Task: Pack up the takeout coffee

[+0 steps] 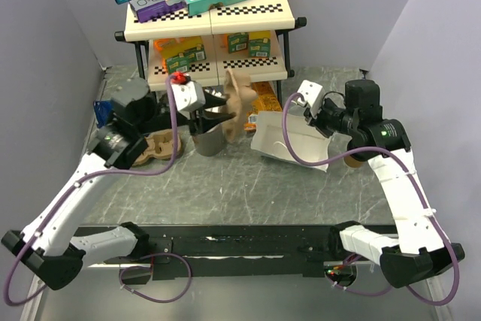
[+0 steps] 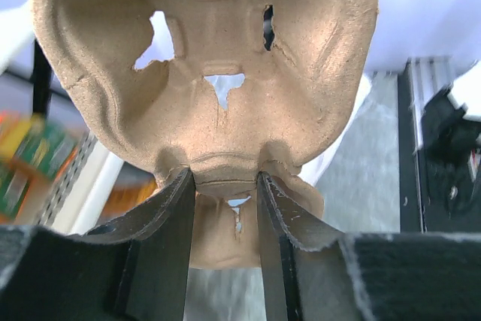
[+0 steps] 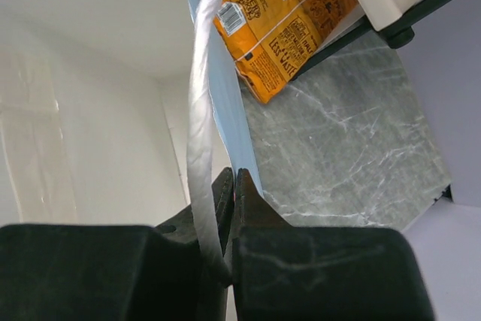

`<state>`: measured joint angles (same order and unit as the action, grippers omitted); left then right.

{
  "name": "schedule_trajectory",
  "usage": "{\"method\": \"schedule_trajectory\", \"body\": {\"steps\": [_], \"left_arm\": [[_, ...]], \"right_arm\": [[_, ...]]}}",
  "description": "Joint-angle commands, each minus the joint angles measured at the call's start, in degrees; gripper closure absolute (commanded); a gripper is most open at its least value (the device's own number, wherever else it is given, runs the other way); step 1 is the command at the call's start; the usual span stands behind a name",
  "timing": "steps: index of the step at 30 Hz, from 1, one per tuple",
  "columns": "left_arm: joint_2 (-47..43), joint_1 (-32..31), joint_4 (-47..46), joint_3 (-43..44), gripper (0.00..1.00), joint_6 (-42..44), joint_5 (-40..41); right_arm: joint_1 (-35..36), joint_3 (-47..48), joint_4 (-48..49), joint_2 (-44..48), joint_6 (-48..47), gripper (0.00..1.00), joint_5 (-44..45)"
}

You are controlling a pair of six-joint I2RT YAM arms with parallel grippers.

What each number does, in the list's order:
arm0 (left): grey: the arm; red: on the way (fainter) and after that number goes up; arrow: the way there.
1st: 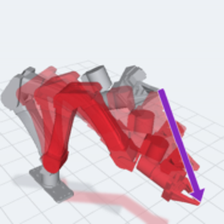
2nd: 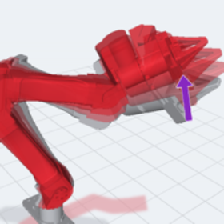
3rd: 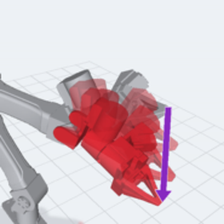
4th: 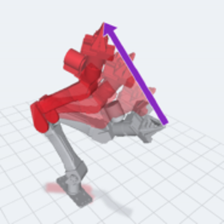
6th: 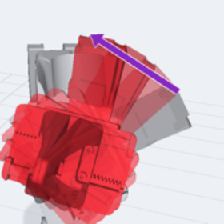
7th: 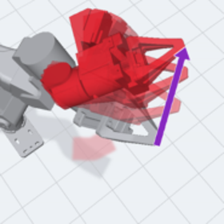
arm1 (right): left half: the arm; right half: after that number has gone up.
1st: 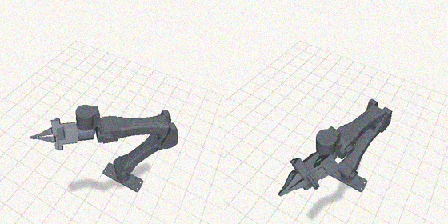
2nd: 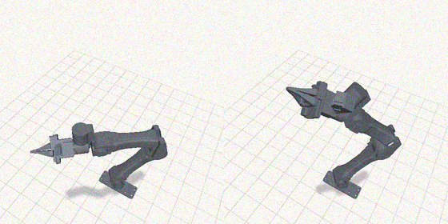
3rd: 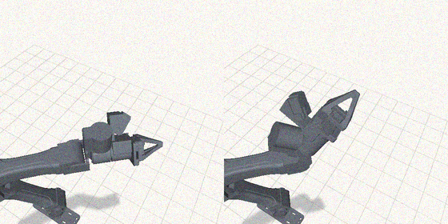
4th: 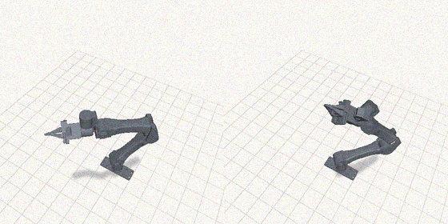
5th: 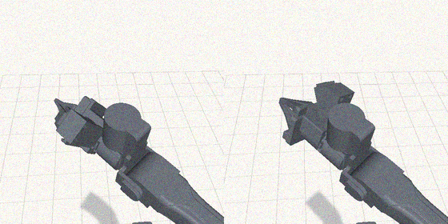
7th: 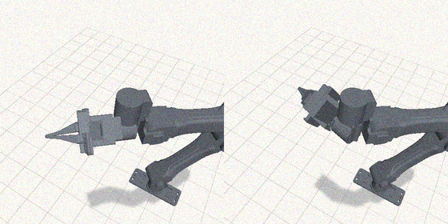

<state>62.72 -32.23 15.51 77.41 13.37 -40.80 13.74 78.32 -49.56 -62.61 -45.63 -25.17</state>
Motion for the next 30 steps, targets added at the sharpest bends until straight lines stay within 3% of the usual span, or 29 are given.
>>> {"method": "schedule_trajectory", "body": {"steps": [1,9,30], "left_arm": [[2.31,-6.34,-21.56,-1.39,0.99,-6.16,2.65],[9.44,-15.05,-24.47,0.55,0.99,1.04,5.90],[8.12,-16.29,-29.04,-4.90,0.99,15.82,4.85]], "right_arm": [[0.94,0.87,1.75,-0.49,1.77,1.00,-1.29],[1.12,0.78,2.36,-0.41,3.70,1.00,-1.55],[1.20,-0.72,0.78,1.35,4.40,1.00,-3.75]]}}
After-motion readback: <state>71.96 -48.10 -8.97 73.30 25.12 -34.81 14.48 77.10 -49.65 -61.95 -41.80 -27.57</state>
